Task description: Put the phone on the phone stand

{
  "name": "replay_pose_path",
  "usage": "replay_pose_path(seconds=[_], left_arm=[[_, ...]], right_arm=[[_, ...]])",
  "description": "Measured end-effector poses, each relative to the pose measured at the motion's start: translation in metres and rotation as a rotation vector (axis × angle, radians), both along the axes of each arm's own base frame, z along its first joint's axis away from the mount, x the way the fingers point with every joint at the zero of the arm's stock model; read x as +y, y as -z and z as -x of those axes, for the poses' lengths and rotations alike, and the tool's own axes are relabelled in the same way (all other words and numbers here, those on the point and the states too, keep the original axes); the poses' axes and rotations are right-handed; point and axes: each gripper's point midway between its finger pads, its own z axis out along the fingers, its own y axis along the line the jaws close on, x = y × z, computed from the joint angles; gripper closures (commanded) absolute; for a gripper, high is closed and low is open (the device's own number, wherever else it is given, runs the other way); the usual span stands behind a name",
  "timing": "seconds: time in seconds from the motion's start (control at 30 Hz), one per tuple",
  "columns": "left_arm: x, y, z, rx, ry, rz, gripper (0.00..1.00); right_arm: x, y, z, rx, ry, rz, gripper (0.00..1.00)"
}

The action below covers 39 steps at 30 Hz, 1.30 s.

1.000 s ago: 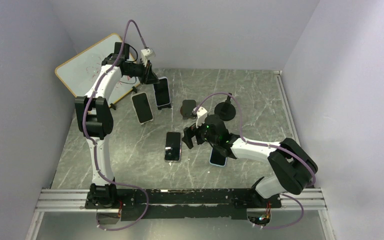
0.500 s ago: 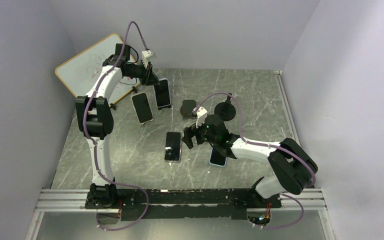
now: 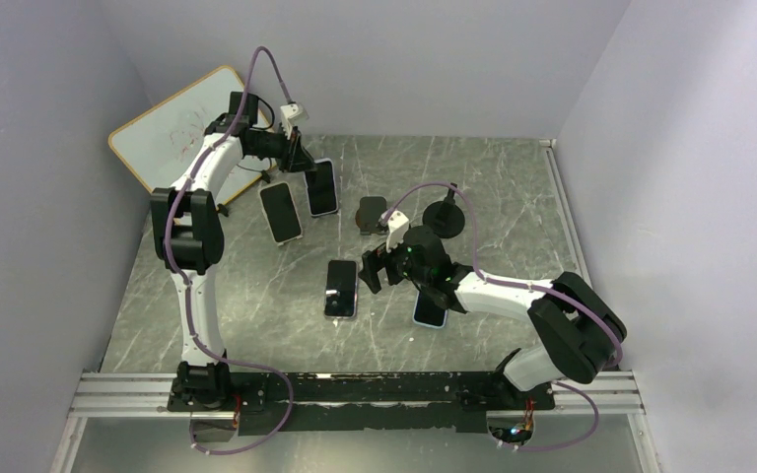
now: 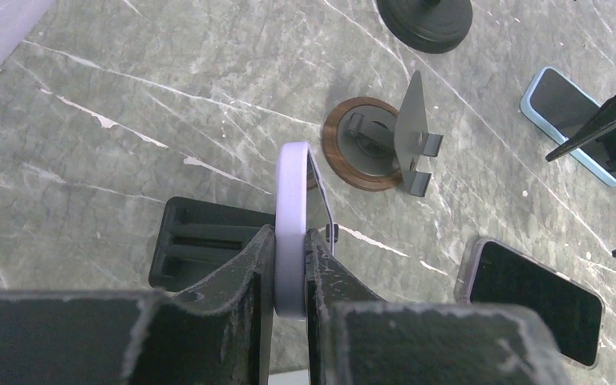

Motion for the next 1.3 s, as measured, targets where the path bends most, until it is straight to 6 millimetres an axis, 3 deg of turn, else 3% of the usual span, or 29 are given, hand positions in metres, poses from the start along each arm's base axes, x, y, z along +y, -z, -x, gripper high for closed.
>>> replay_pose_path(seconds=[0.23, 0.47, 0.63, 0.67, 0.73, 0.77, 0.9, 1.0, 1.1, 1.3], left_arm=[[0.0, -0.002, 0.0, -0.01, 0.014, 0.002, 0.92], [0.004, -0.001, -0.002, -0.031, 0.022, -0.013, 0.58], [0.015, -0.004, -0.008, -0.06, 0.01, -0.022, 0.28], [0.017, -0.005, -0.01, -0.067, 0.008, -0.022, 0.18], [0.021, -0.01, -0.014, -0.081, 0.0, -0.019, 0.13], [0.022, -0.012, -0.015, -0.087, -0.003, -0.017, 0.05], [0.029, -0.023, -0.023, -0.119, -0.03, -0.003, 0.03], [0.037, -0.041, -0.023, -0.157, -0.069, 0.018, 0.03], [0.047, -0.071, -0.021, -0.227, -0.148, 0.03, 0.03], [0.071, -0.17, -0.007, -0.441, -0.42, 0.099, 0.03]], right_arm=[[0.0, 0.0, 0.0, 0.0, 0.0, 0.0, 0.0], [0.0, 0.0, 0.0, 0.0, 0.0, 0.0, 0.0], [0.0, 0.0, 0.0, 0.0, -0.001, 0.0, 0.0], [0.0, 0.0, 0.0, 0.0, -0.001, -0.001, 0.0], [0.001, 0.002, 0.0, 0.002, -0.004, -0.001, 0.0], [0.001, 0.003, 0.0, 0.005, -0.004, 0.001, 0.0], [0.001, 0.006, 0.0, 0.011, -0.006, 0.006, 0.0], [0.001, 0.006, 0.0, 0.014, 0.0, 0.005, 0.0], [0.001, 0.005, -0.001, 0.026, 0.019, 0.0, 0.0], [0.006, 0.001, 0.0, 0.033, 0.074, -0.001, 0.0]])
